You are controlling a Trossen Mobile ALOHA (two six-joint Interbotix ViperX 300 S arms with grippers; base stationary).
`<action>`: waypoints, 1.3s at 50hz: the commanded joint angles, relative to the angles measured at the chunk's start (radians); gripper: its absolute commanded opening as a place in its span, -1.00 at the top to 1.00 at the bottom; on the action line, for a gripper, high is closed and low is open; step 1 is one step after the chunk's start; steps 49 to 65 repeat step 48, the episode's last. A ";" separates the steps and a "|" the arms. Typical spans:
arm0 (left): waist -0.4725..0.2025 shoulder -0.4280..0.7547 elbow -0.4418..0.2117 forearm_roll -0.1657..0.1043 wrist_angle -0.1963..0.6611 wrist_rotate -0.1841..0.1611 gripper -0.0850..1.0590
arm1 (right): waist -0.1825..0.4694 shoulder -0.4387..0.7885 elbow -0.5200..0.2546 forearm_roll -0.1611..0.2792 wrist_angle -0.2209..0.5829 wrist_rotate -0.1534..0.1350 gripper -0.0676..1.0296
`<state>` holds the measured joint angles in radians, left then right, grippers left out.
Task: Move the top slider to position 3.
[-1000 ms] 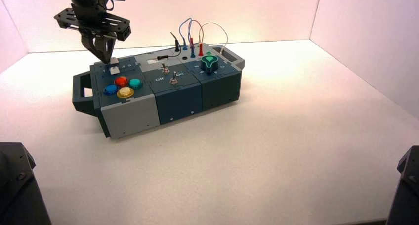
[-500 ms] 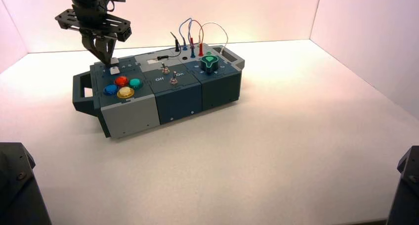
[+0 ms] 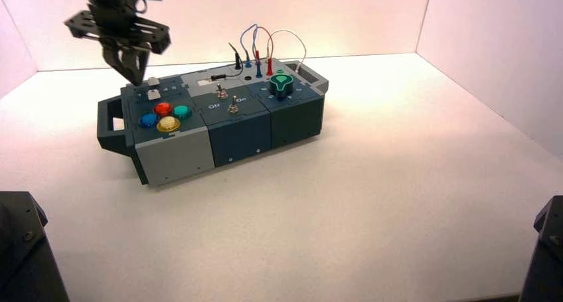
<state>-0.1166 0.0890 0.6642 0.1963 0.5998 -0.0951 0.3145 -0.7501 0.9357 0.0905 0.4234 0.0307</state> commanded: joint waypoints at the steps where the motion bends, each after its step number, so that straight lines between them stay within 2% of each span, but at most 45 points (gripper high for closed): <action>1: 0.014 -0.101 0.008 0.003 -0.006 -0.003 0.91 | 0.002 -0.003 -0.026 0.002 -0.008 -0.003 0.92; 15: 0.005 -0.333 0.069 -0.017 0.014 -0.012 0.91 | 0.020 -0.003 -0.031 0.003 0.000 -0.011 0.92; 24: -0.011 -0.514 0.126 -0.020 0.018 -0.020 0.91 | 0.044 -0.003 -0.025 0.005 0.002 -0.018 0.92; 32: -0.012 -0.615 0.152 -0.020 0.031 -0.018 0.91 | 0.048 -0.002 -0.026 0.005 0.002 -0.020 0.92; 48: -0.025 -0.718 0.164 -0.020 0.044 -0.015 0.91 | 0.048 0.025 -0.026 0.005 -0.002 -0.020 0.92; 65: -0.025 -0.718 0.164 -0.020 0.044 -0.015 0.91 | 0.048 0.025 -0.026 0.005 -0.002 -0.020 0.92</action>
